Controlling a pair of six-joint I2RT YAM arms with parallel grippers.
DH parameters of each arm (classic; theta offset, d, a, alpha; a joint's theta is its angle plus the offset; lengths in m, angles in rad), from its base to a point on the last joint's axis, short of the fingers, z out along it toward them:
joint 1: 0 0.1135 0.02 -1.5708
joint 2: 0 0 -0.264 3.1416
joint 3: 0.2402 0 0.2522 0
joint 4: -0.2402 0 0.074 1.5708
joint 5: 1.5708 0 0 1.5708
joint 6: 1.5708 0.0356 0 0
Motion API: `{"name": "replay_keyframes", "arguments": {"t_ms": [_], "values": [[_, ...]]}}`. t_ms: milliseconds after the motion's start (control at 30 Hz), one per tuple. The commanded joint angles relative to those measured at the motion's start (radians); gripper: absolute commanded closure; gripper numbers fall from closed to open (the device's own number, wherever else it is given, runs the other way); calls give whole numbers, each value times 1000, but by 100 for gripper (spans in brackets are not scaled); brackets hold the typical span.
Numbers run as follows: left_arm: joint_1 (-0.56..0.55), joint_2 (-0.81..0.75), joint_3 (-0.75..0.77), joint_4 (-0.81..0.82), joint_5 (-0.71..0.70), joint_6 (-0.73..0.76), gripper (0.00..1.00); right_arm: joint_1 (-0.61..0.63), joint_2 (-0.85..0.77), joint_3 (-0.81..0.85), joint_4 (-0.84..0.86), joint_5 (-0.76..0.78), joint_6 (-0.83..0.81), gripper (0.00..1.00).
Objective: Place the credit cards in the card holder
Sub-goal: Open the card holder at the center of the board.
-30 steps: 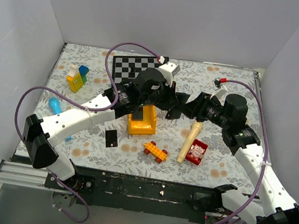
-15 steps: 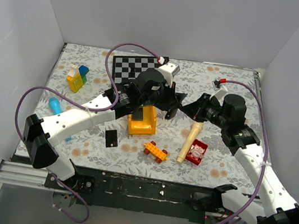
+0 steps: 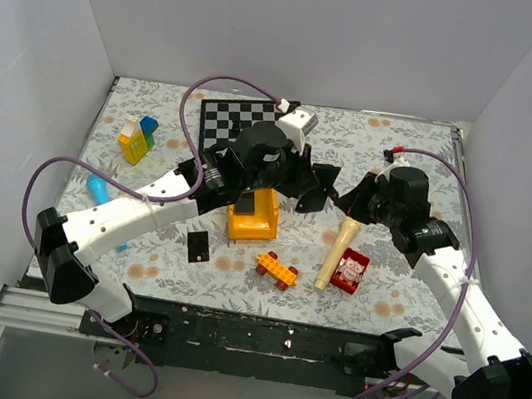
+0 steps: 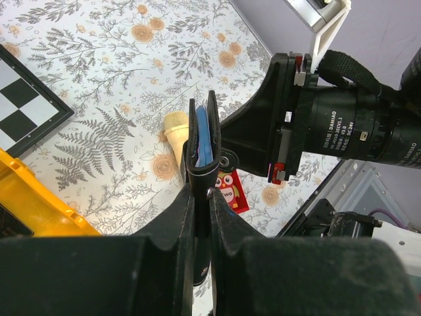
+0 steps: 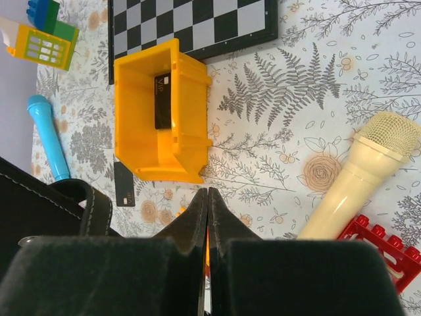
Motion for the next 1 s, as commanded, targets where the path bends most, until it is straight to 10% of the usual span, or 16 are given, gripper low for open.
{"name": "replay_keyframes", "arguments": {"t_ms": [0, 200, 467, 967], "values": [[-4, -53, -9, 31, -27, 2, 100, -1, -20, 24, -3, 44, -6, 99], [5, -55, -25, 18, -72, 20, 100, -4, -63, 10, 4, 33, -38, 99], [13, -18, 5, -37, -92, 52, 100, -5, -169, -34, 167, -174, -83, 44], [11, -7, 25, -39, -33, 34, 100, -5, -77, 0, 181, -212, -42, 42]]}}
